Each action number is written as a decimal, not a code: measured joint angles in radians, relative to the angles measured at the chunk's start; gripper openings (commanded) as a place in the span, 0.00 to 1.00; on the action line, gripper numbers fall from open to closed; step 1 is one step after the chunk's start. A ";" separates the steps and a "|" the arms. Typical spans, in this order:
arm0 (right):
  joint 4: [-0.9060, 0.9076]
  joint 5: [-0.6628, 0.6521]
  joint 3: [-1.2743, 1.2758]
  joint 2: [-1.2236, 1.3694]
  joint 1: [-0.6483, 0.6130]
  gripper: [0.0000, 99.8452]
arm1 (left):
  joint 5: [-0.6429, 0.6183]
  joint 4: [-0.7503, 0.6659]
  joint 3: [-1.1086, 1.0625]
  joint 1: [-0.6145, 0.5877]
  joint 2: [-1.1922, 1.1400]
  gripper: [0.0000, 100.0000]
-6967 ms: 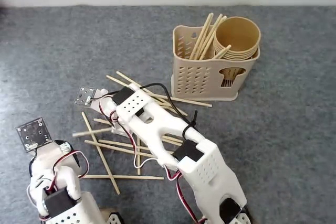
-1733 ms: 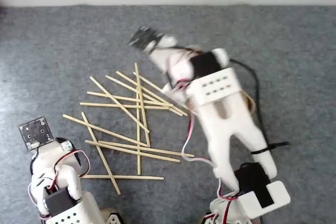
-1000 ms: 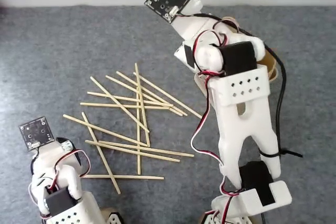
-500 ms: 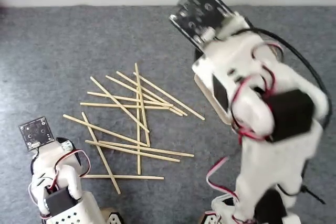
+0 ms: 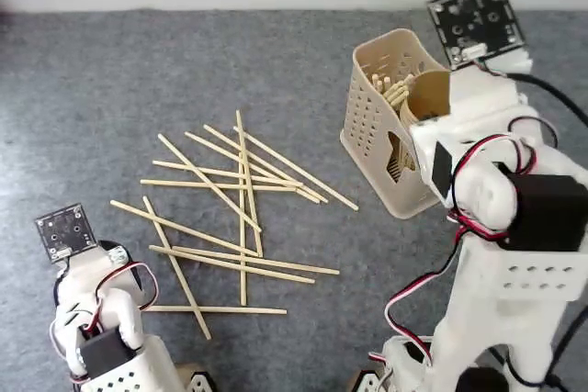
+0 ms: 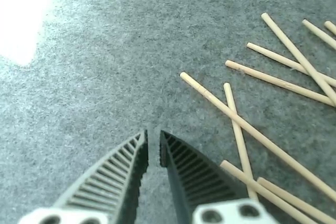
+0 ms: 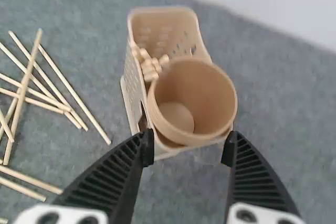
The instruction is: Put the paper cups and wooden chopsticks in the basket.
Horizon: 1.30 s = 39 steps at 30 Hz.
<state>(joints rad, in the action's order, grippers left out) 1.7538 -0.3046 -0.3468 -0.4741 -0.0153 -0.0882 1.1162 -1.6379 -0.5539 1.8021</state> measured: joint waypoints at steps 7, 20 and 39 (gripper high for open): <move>-0.011 0.046 0.331 -0.110 0.018 0.01 | 0.000 0.000 0.000 0.000 0.000 0.04; -0.468 0.167 0.985 -0.138 -0.161 0.01 | 0.000 0.000 0.000 0.000 0.000 0.04; -1.812 -0.147 1.722 -0.137 0.107 0.01 | 0.000 0.000 0.000 0.002 0.000 0.04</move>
<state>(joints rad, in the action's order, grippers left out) -0.0583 -0.4519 1.3748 -0.6107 0.0921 -0.0882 1.1162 -1.6379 -0.5524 1.8021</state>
